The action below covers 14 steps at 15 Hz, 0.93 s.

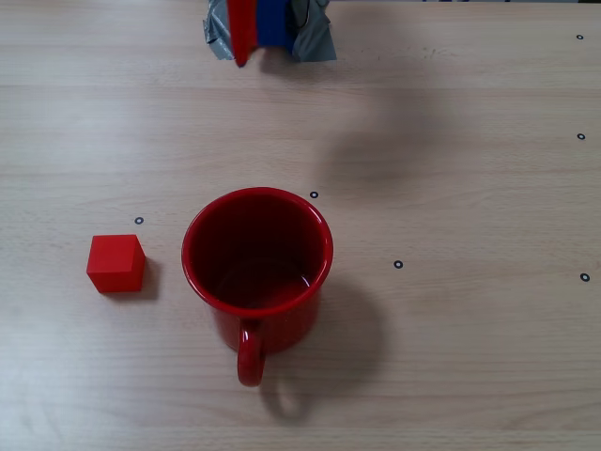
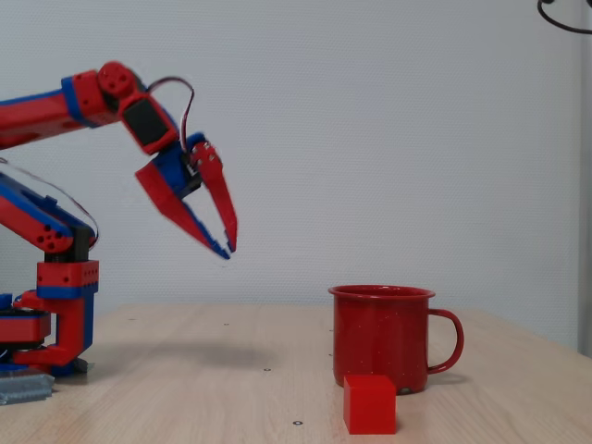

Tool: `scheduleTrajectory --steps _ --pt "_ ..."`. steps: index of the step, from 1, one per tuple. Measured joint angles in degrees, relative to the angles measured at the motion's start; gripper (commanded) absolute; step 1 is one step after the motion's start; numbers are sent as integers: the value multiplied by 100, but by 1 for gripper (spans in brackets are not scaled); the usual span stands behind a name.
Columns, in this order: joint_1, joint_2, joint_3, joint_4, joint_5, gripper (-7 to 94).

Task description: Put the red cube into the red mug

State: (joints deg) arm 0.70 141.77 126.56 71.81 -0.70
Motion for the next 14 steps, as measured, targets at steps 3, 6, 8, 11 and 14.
scheduleTrajectory --steps 3,6,8,11,14 --pt "246 -624 -686 193 0 0" --pt "659 -1371 -1819 606 0 0" --pt "844 -2259 -2804 1107 -97 0" --pt "1195 -3691 -4500 2013 -176 0" --pt "1521 -4931 -5537 2057 -334 0"
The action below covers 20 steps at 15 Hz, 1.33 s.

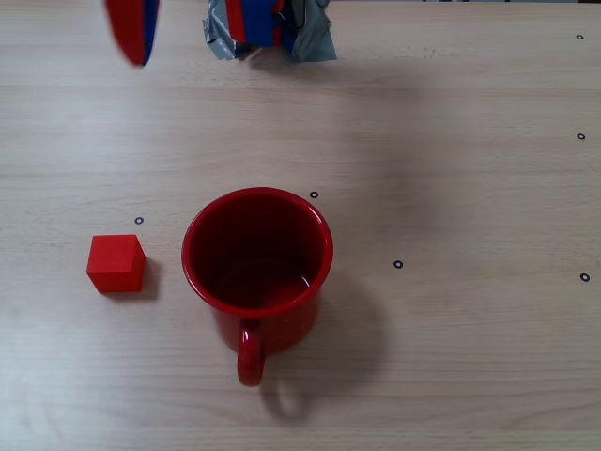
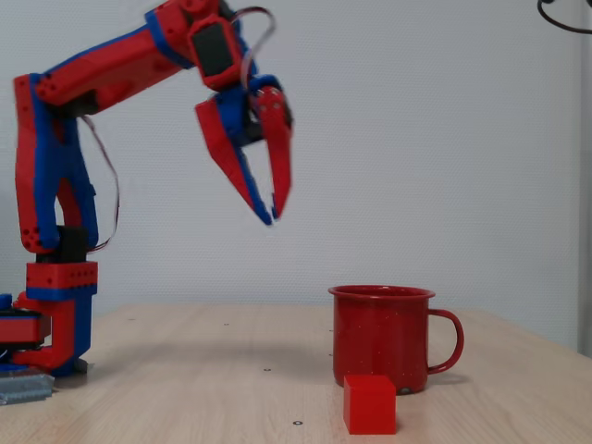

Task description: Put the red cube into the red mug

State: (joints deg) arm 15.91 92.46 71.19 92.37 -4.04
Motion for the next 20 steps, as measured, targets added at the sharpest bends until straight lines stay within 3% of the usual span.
scheduleTrajectory --steps 9,17,20 --pt "334 -2443 -1846 369 -747 0" --pt "343 -3489 -1907 -624 -1714 1" --pt "360 -3586 -1907 -932 -1714 4"
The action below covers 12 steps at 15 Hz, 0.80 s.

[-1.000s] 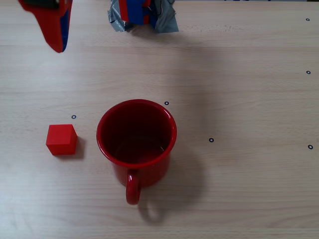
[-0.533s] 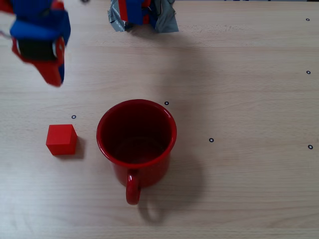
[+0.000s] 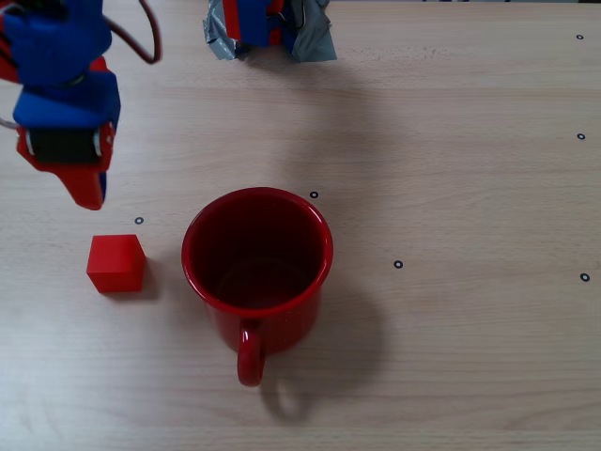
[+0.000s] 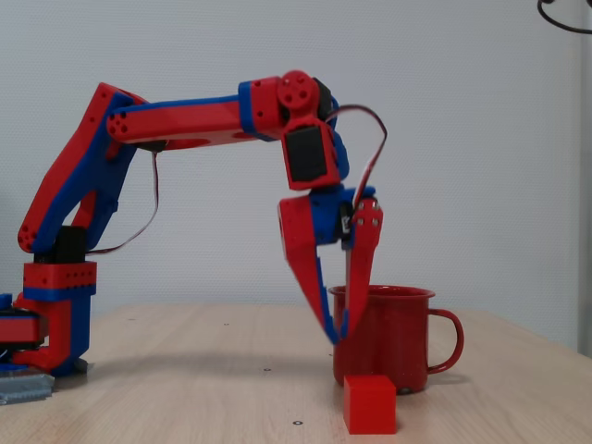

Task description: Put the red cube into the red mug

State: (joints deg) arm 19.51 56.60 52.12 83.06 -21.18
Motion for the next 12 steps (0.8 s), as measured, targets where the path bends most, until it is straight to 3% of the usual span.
scheduleTrajectory --steps 1,4,6,12 --pt "0 -35 0 0 0 9" --pt "0 -35 0 105 35 45" --pt "0 -35 88 264 44 60" --pt "97 -44 290 211 44 64"
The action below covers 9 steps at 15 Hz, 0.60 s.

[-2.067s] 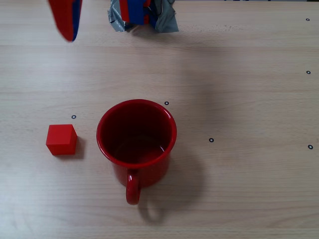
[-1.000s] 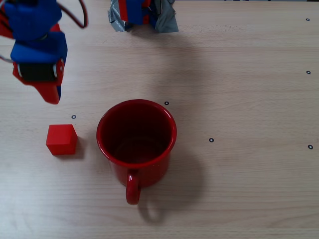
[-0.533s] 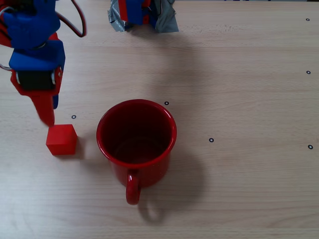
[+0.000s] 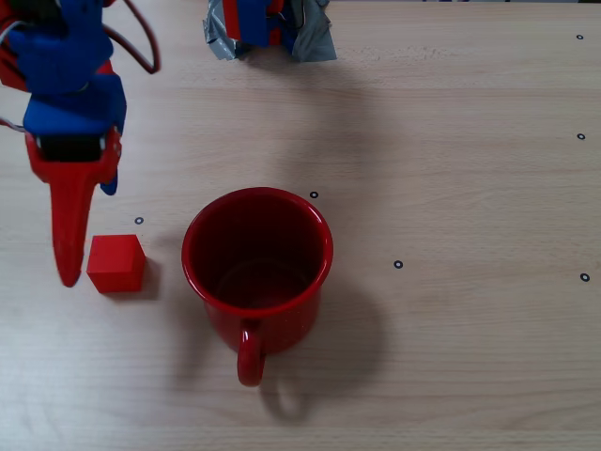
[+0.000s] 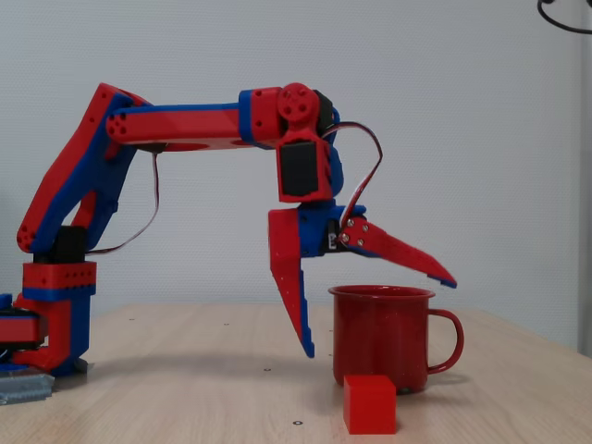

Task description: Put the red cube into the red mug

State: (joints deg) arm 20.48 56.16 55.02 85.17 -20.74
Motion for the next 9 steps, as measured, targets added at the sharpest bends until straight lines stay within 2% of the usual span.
scheduleTrajectory --steps 5,9 --pt "-18 -387 387 -817 0 64" --pt "-18 -431 826 -1125 114 64"
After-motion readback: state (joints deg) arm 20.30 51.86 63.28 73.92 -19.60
